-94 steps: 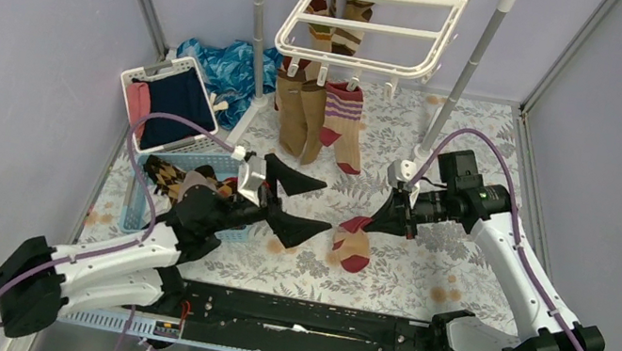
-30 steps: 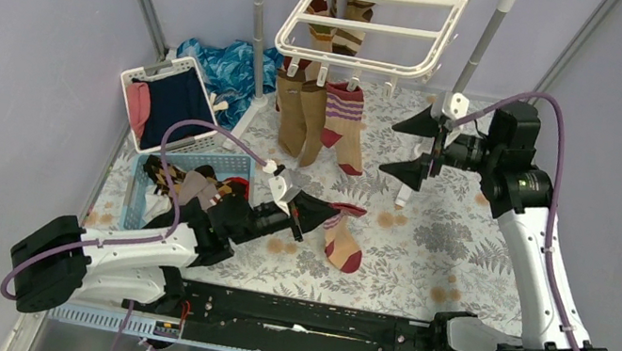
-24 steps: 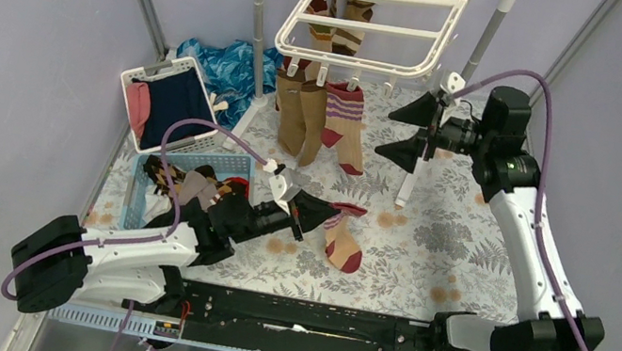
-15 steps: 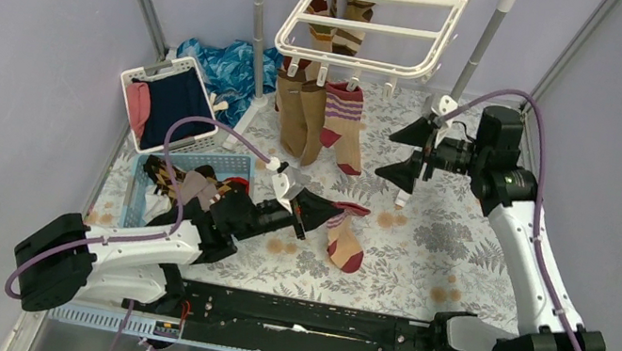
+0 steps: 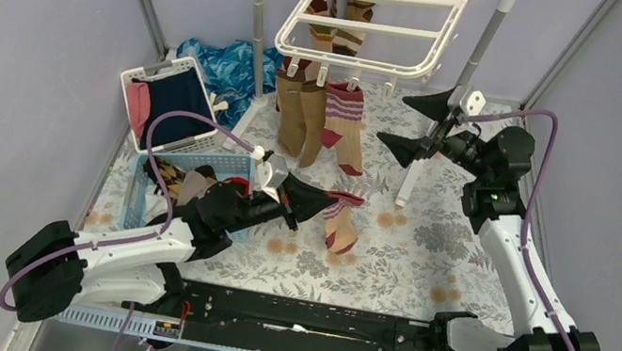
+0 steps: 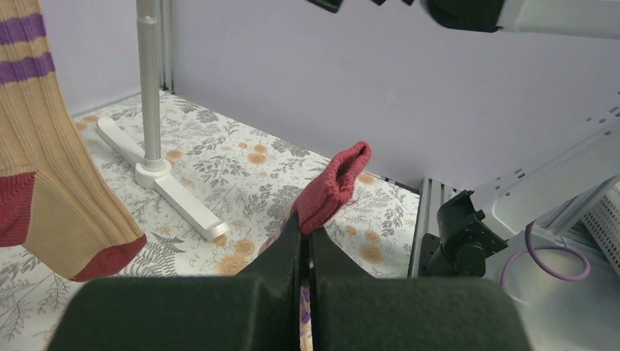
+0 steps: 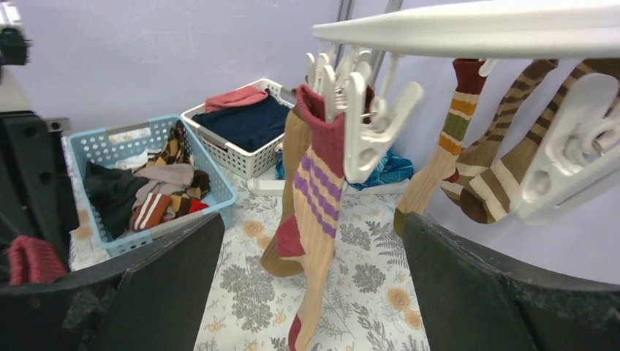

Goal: Clip the socks to the hanger
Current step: Open the clamp at the hanger.

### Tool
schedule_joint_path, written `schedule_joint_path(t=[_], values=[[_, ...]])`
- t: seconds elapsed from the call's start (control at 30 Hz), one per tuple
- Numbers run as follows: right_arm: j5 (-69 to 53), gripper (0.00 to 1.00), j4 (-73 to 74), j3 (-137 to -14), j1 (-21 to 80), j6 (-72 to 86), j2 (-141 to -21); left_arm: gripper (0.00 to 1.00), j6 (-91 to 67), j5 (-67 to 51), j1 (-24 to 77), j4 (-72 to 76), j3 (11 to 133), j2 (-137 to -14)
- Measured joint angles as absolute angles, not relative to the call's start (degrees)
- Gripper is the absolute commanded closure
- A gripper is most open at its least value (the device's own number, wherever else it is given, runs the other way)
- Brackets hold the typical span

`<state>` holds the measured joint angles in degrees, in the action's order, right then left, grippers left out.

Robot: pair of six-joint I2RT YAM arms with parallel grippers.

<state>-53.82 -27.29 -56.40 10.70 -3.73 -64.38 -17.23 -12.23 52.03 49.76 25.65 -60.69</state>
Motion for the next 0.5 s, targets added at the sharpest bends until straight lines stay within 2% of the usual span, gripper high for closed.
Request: schedule_joint_path(t=[0.5], values=[[-51.4, 0.00, -39.2, -62.3, 11.7, 5.1, -73.8, 1.00, -18.5, -13.0, 50.3, 50.7, 25.1, -59.8]])
